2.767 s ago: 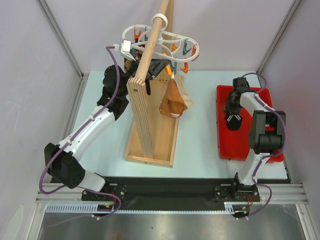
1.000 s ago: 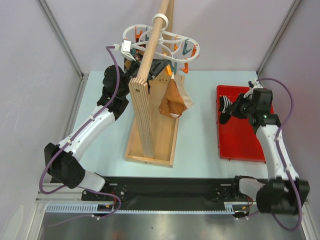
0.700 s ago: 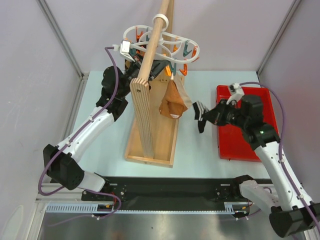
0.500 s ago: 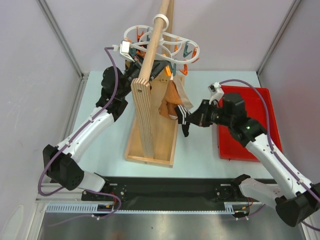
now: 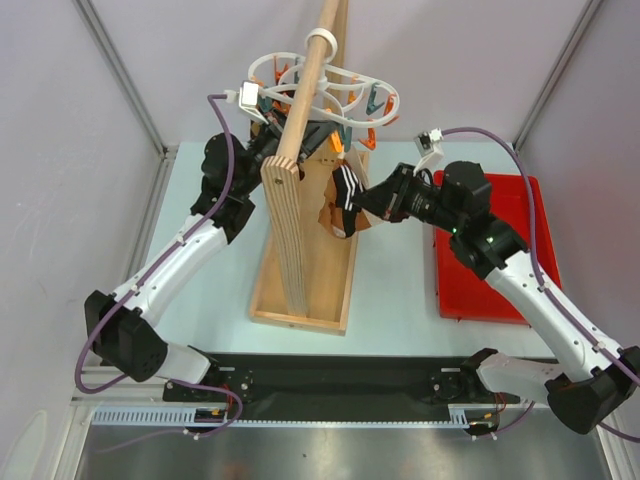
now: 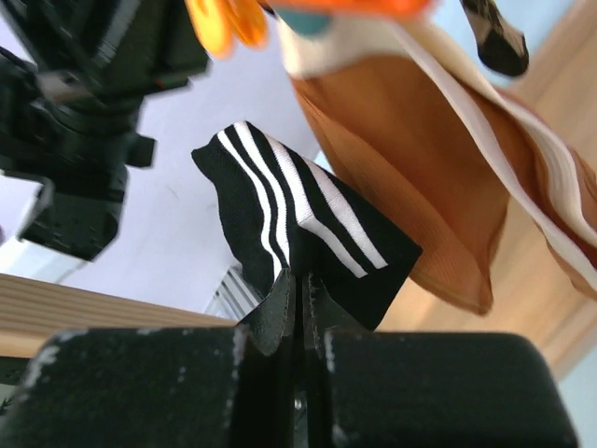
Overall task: Clip the socks to the hanger
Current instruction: Clamp the sock onto the hanger.
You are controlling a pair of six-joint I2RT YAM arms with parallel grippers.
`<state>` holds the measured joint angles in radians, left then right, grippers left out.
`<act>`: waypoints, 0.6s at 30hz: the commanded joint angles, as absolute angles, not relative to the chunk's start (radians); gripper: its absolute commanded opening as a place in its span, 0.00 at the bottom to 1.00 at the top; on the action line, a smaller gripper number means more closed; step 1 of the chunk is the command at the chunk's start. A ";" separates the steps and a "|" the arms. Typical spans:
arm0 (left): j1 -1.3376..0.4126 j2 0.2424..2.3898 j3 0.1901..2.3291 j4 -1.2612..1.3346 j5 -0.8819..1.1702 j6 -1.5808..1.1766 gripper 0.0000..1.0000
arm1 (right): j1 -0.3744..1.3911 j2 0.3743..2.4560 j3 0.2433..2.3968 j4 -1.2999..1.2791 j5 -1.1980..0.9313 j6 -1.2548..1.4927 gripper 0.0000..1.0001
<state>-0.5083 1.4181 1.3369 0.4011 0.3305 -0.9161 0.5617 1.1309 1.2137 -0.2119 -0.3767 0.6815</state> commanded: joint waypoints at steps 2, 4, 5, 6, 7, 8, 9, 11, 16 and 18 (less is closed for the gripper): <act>-0.514 1.391 1.305 0.307 0.414 -0.974 0.00 | 0.571 1.160 1.295 -0.149 -0.316 0.701 0.00; -0.514 1.393 1.304 0.307 0.420 -0.985 0.00 | 0.571 1.176 1.310 -0.150 -0.298 0.695 0.00; -0.514 1.393 1.305 0.304 0.420 -0.991 0.00 | 0.572 1.183 1.316 -0.155 -0.282 0.695 0.00; -0.514 1.391 1.305 0.304 0.419 -0.991 0.00 | 0.572 1.187 1.324 -0.155 -0.279 0.698 0.00; -0.514 1.388 1.305 0.302 0.417 -0.991 0.00 | 0.571 1.199 1.327 -0.153 -0.282 0.699 0.00; -0.514 1.387 1.305 0.305 0.417 -0.994 0.00 | 0.572 1.204 1.328 -0.153 -0.290 0.698 0.00; -0.514 1.385 1.305 0.307 0.416 -0.994 0.00 | 0.572 1.206 1.327 -0.150 -0.294 0.698 0.00; -0.514 1.382 1.312 0.305 0.417 -0.993 0.00 | 0.572 1.210 1.316 -0.153 -0.290 0.696 0.00; -0.514 1.385 1.313 0.304 0.426 -0.986 0.00 | 0.572 1.203 1.305 -0.153 -0.261 0.695 0.00; -0.514 1.385 1.310 0.302 0.425 -0.980 0.00 | 0.572 1.203 1.307 -0.141 -0.253 0.699 0.00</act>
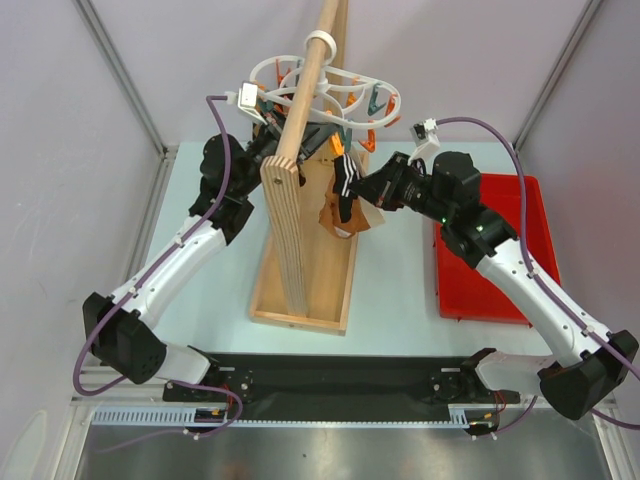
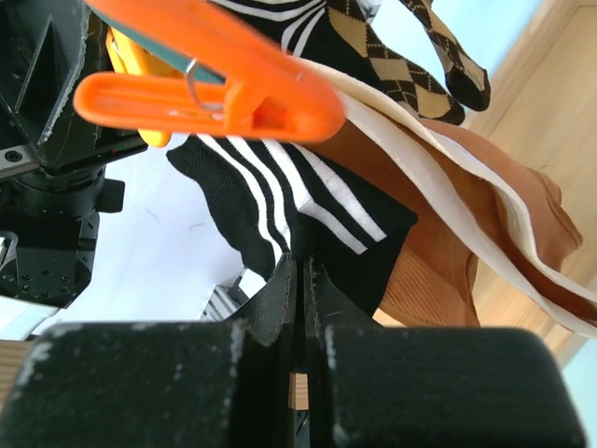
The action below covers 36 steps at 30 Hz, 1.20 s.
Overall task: Clip the socks to the hanger
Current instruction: Clamp the sock onto the hanger.
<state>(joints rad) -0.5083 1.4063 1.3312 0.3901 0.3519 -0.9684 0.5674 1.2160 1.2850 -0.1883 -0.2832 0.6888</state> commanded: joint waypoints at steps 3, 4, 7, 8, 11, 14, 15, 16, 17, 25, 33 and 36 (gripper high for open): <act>-0.514 1.385 1.316 0.288 0.417 -0.963 0.00 | 0.571 1.213 1.328 -0.140 -0.247 0.707 0.00; -0.514 1.384 1.322 0.284 0.417 -0.953 0.00 | 0.571 1.216 1.335 -0.141 -0.248 0.710 0.00; -0.514 1.379 1.322 0.275 0.413 -0.939 0.00 | 0.571 1.224 1.350 -0.140 -0.249 0.719 0.00; -0.514 1.378 1.324 0.272 0.411 -0.936 0.00 | 0.571 1.227 1.354 -0.140 -0.249 0.721 0.00; -0.514 1.373 1.325 0.272 0.410 -0.930 0.00 | 0.571 1.239 1.373 -0.150 -0.252 0.724 0.00; -0.514 1.376 1.328 0.265 0.410 -0.922 0.00 | 0.571 1.236 1.370 -0.135 -0.253 0.741 0.00; -0.514 1.376 1.328 0.264 0.410 -0.922 0.00 | 0.571 1.236 1.373 -0.132 -0.253 0.742 0.00; -0.514 1.374 1.327 0.264 0.410 -0.917 0.00 | 0.571 1.238 1.374 -0.126 -0.253 0.745 0.00; -0.514 1.374 1.325 0.262 0.410 -0.917 0.00 | 0.571 1.241 1.376 -0.124 -0.256 0.749 0.00; -0.514 1.374 1.325 0.253 0.410 -0.913 0.00 | 0.572 1.256 1.385 -0.089 -0.278 0.769 0.00; -0.514 1.361 1.310 0.256 0.397 -0.914 0.40 | 0.572 1.275 1.390 -0.069 -0.299 0.781 0.00; -0.514 1.353 1.302 0.255 0.385 -0.910 0.52 | 0.572 1.284 1.388 -0.067 -0.310 0.782 0.01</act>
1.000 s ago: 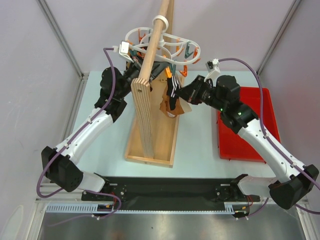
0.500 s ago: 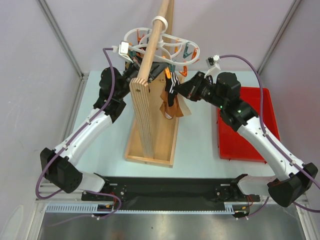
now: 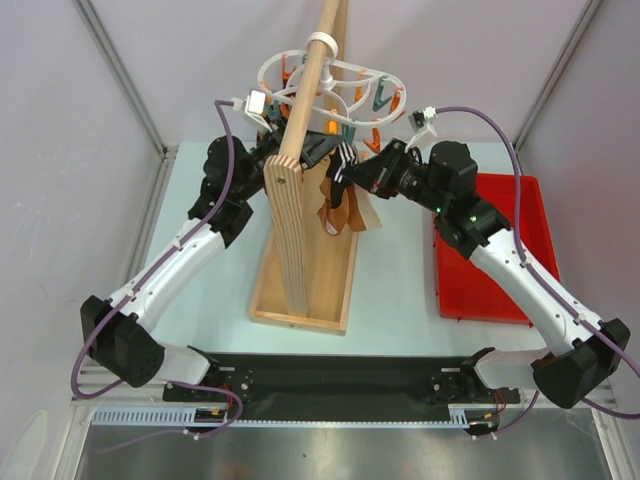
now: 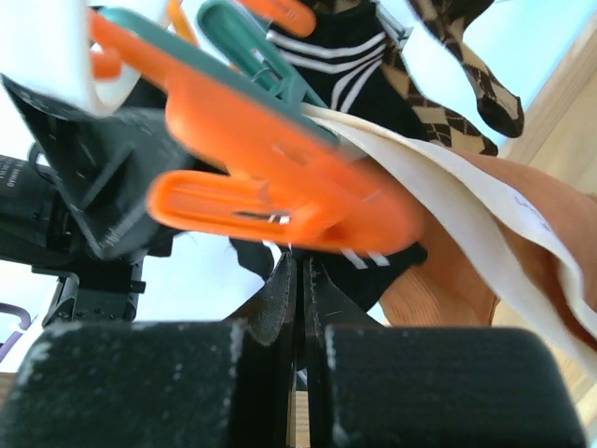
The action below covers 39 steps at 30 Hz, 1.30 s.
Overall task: Clip the socks to the hanger
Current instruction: Clamp the sock onto the hanger, then reset both arms
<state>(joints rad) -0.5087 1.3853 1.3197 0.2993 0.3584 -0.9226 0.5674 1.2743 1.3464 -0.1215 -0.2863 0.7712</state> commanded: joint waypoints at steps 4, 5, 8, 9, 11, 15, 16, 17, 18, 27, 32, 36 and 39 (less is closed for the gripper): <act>-0.512 1.339 1.292 0.253 0.367 -0.900 0.56 | 0.572 1.299 1.390 -0.061 -0.321 0.784 0.04; -0.512 1.338 1.290 0.249 0.364 -0.899 0.61 | 0.572 1.304 1.388 -0.060 -0.324 0.782 0.07; -0.503 1.322 1.276 0.239 0.354 -0.890 0.67 | 0.572 1.313 1.393 -0.067 -0.328 0.773 0.25; -0.494 1.316 1.260 0.236 0.354 -0.887 0.76 | 0.572 1.315 1.394 -0.092 -0.312 0.767 0.29; -0.483 1.293 1.240 0.235 0.359 -0.881 0.99 | 0.571 1.318 1.394 -0.119 -0.292 0.740 0.40; -0.440 1.243 1.155 0.230 0.356 -0.864 1.00 | 0.574 1.315 1.381 -0.196 -0.235 0.690 0.51; -0.434 1.232 1.140 0.233 0.354 -0.859 1.00 | 0.572 1.315 1.376 -0.207 -0.229 0.683 0.51; -0.427 1.217 1.128 0.236 0.353 -0.856 1.00 | 0.572 1.312 1.364 -0.219 -0.221 0.675 0.52; -0.413 1.209 1.106 0.239 0.354 -0.854 1.00 | 0.574 1.309 1.359 -0.224 -0.210 0.660 0.52; -0.365 1.027 1.039 0.060 0.233 -0.683 1.00 | 0.572 1.247 1.333 -0.356 -0.131 0.549 0.56; -0.328 0.869 0.979 -0.087 0.158 -0.595 1.00 | 0.574 1.161 1.264 -0.486 -0.043 0.466 0.64; -0.322 0.683 0.862 -0.196 0.062 -0.545 1.00 | 0.571 1.036 1.090 -0.503 0.003 0.480 0.88; -0.319 0.525 0.724 -0.235 0.034 -0.578 1.00 | 0.572 0.931 0.932 -0.496 0.046 0.518 1.00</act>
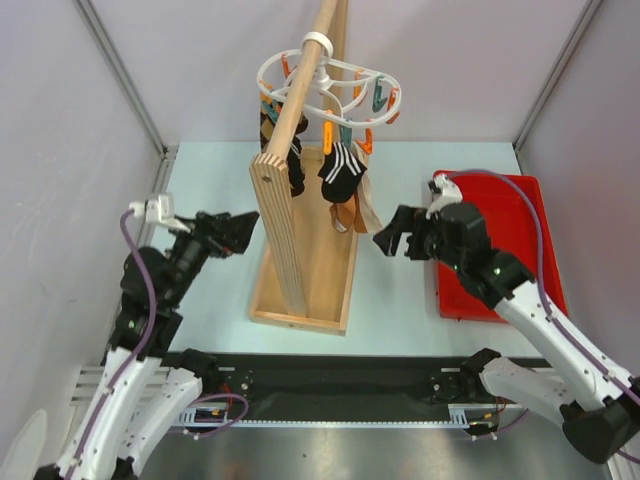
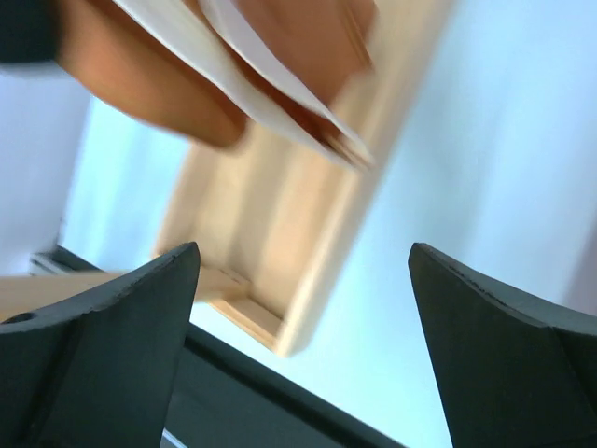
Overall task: Clip the socks to the hanger
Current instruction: Reset both arms
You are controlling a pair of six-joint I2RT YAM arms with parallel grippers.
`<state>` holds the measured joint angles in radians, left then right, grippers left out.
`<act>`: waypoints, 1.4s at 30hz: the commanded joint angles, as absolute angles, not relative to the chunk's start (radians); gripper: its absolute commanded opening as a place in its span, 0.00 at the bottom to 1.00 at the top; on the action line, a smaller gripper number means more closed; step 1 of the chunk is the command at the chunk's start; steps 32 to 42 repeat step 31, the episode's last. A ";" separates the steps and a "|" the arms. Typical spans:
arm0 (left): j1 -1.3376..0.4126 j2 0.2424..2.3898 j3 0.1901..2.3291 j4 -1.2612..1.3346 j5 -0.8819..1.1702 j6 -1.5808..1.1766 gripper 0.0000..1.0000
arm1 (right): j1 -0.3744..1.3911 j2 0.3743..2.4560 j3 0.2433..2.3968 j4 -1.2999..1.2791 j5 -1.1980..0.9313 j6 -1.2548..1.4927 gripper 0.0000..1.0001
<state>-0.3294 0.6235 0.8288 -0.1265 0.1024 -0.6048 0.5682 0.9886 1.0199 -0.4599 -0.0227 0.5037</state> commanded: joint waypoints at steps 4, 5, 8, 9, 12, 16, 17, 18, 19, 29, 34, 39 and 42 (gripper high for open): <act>-0.319 0.353 0.550 -0.258 0.066 -0.664 1.00 | 0.572 0.825 0.770 -0.463 0.044 0.578 1.00; -0.319 0.269 0.484 -0.258 0.089 -0.698 0.99 | 0.574 0.780 0.721 -0.457 0.075 0.590 1.00; -0.319 0.143 0.395 -0.297 0.109 -0.748 0.99 | 0.575 0.692 0.645 -0.456 0.110 0.618 1.00; -0.319 0.059 0.379 -0.310 0.113 -0.756 1.00 | 0.577 0.668 0.634 -0.460 0.121 0.629 1.00; -0.319 -0.073 0.350 -0.383 0.120 -0.775 0.99 | 0.577 0.580 0.598 -0.488 0.149 0.643 1.00; -0.324 -0.138 0.336 -0.391 0.144 -0.808 1.00 | 0.577 0.473 0.545 -0.494 0.146 0.676 1.00; -0.325 -0.132 0.340 -0.406 0.143 -0.824 1.00 | 0.577 0.453 0.534 -0.489 0.140 0.684 1.00; -0.325 -0.129 0.339 -0.410 0.144 -0.830 1.00 | 0.577 0.434 0.520 -0.485 0.135 0.690 1.00; -0.325 -0.124 0.334 -0.410 0.147 -0.851 0.99 | 0.577 0.396 0.496 -0.471 0.130 0.699 1.00; -0.325 -0.140 0.216 -0.308 0.206 -0.956 0.99 | 0.577 0.282 0.359 -0.414 0.152 0.778 0.99; -0.324 -0.140 0.207 -0.285 0.230 -0.969 0.99 | 0.577 0.281 0.354 -0.420 0.138 0.781 1.00; -0.324 -0.140 0.207 -0.285 0.230 -0.969 0.99 | 0.577 0.281 0.354 -0.420 0.138 0.781 1.00; -0.324 -0.140 0.207 -0.285 0.230 -0.969 0.99 | 0.577 0.281 0.354 -0.420 0.138 0.781 1.00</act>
